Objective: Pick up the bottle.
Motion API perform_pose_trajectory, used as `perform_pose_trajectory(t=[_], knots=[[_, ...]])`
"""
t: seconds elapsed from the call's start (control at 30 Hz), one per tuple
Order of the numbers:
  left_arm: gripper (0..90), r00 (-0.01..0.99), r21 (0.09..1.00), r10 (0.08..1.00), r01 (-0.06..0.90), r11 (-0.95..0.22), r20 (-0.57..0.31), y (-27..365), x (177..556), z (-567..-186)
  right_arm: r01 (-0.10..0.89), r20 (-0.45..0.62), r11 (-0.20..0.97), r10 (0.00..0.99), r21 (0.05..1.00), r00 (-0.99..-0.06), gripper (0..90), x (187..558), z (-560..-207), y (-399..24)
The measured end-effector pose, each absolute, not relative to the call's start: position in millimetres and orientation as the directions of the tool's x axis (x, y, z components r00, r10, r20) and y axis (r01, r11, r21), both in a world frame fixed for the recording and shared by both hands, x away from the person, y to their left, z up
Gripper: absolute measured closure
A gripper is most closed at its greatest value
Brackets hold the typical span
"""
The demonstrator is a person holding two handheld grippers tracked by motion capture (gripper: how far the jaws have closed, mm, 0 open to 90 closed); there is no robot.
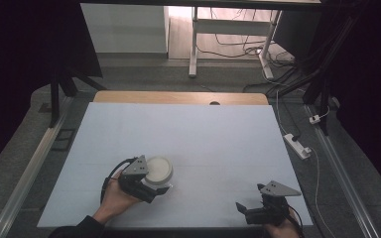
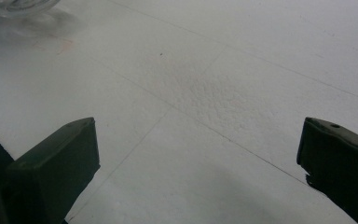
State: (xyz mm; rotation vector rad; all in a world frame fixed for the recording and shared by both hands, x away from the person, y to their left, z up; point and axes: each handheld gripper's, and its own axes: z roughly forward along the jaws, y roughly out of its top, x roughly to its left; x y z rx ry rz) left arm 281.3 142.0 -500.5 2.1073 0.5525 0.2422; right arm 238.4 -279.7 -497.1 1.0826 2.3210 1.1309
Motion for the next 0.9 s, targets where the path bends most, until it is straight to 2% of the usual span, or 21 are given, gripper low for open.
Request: perform_pose_trajectory(t=[0.5, 0.9], knots=[[7.4, 0.906, 0.843, 0.423, 0.229, -0.487, -0.002, 122, 291, -476, 0.490, 0.031, 0.388, 0.759, 0.781, -0.650, 0.0, 239, -497, -280], [7.4, 0.934, 0.850, 0.357, 0.201, -0.487, -0.017, 92, 302, -464, 0.489, 0.032, 0.387, 0.759, 0.782, -0.651, 0.0, 239, -497, -280]])
